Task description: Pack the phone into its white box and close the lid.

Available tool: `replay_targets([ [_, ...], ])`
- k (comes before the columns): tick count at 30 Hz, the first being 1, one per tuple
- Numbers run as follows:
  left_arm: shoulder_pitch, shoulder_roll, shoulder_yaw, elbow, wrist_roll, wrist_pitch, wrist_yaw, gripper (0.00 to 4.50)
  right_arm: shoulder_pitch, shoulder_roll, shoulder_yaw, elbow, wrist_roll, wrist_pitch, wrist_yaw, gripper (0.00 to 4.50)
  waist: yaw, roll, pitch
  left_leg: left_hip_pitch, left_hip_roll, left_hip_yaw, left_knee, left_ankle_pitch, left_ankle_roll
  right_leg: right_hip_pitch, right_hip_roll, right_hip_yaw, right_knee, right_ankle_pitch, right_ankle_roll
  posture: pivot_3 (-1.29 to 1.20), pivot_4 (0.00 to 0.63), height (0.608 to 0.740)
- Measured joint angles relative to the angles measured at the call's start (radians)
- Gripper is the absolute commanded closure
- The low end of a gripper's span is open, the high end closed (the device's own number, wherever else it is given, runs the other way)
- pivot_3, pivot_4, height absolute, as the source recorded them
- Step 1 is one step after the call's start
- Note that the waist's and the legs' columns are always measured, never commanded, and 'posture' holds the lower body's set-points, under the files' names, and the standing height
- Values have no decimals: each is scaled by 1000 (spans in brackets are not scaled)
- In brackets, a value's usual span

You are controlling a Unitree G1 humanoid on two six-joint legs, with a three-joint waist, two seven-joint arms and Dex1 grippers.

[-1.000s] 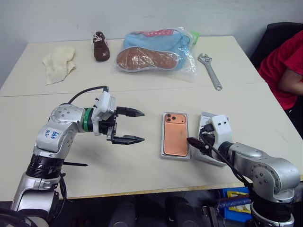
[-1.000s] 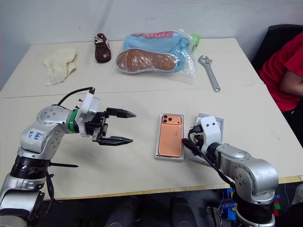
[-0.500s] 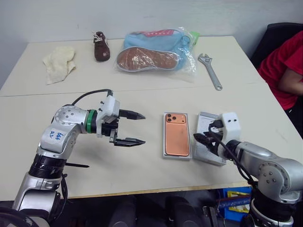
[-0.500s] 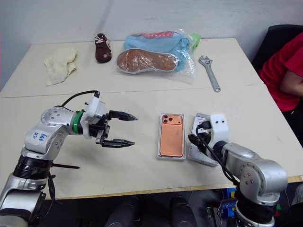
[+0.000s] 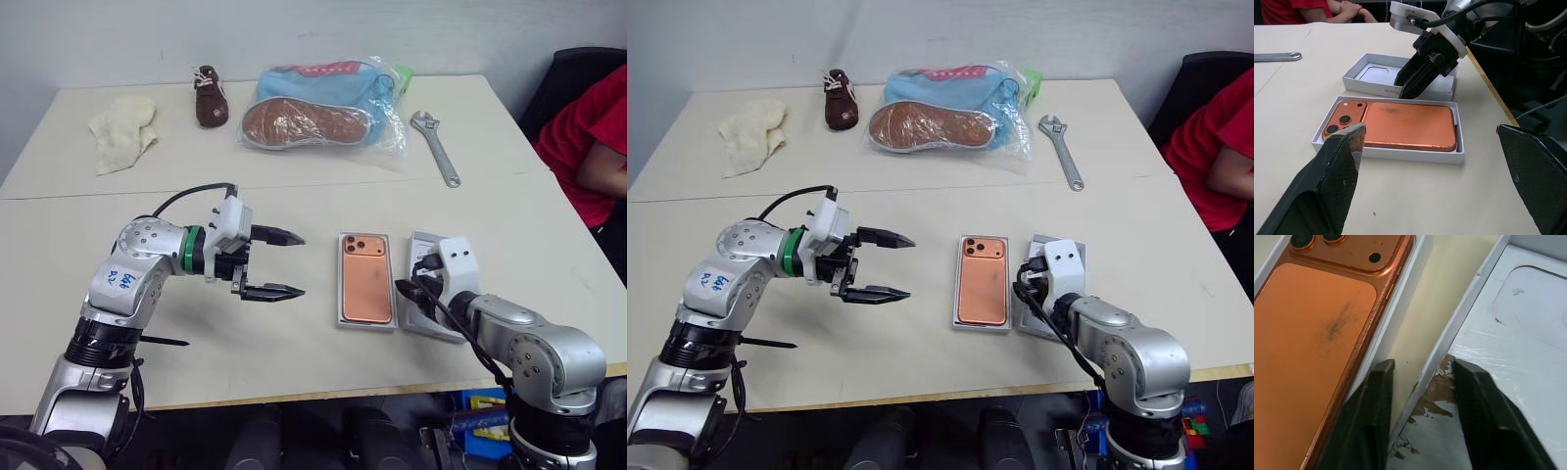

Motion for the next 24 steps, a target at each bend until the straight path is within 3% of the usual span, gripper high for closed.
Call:
replay_targets([
  [3, 5, 0, 0, -4, 0, 4, 5, 0, 18, -22, 16, 0, -7, -30, 7, 4367, 0, 0, 0, 0, 0, 0, 0, 0, 0, 0, 0, 0, 0, 0, 0, 0, 150, 740],
  [4, 9, 0, 0, -7, 0, 4, 8, 0, 27, -37, 26, -2, -10, -43, 14, 4445, 0, 0, 0, 0, 0, 0, 0, 0, 0, 0, 0, 0, 0, 0, 0, 0, 150, 740],
  [8, 32, 0, -2, -10, 6, 4, 17, 0, 52, -78, 13, -14, 3, -57, 58, 4445, 1, 0, 0, 0, 0, 0, 0, 0, 1, 0, 0, 0, 0, 0, 0, 0, 150, 740],
  [13, 31, 0, -3, -7, 21, -3, 21, 0, -6, -67, -116, -28, 113, 18, 130, 4445, -3, 0, 0, 0, 0, 0, 0, 0, 1, 0, 0, 0, 1, 0, 0, 0, 150, 740],
  [17, 28, -4, -5, 6, 39, -18, 24, 0, -216, 130, -313, -47, 364, 199, 173, 4445, -13, 0, 0, 1, 3, -2, 0, 1, -1, 0, 2, -1, 4, 0, -1, 0, 150, 740],
  [24, 32, 4, 4, 79, 77, -61, 40, 0, -290, 329, -319, 174, 789, 231, -42, 4445, -24, 0, 0, 1, 1, -1, 0, 1, 0, -1, 0, 0, 8, 0, -1, 0, 150, 740],
])
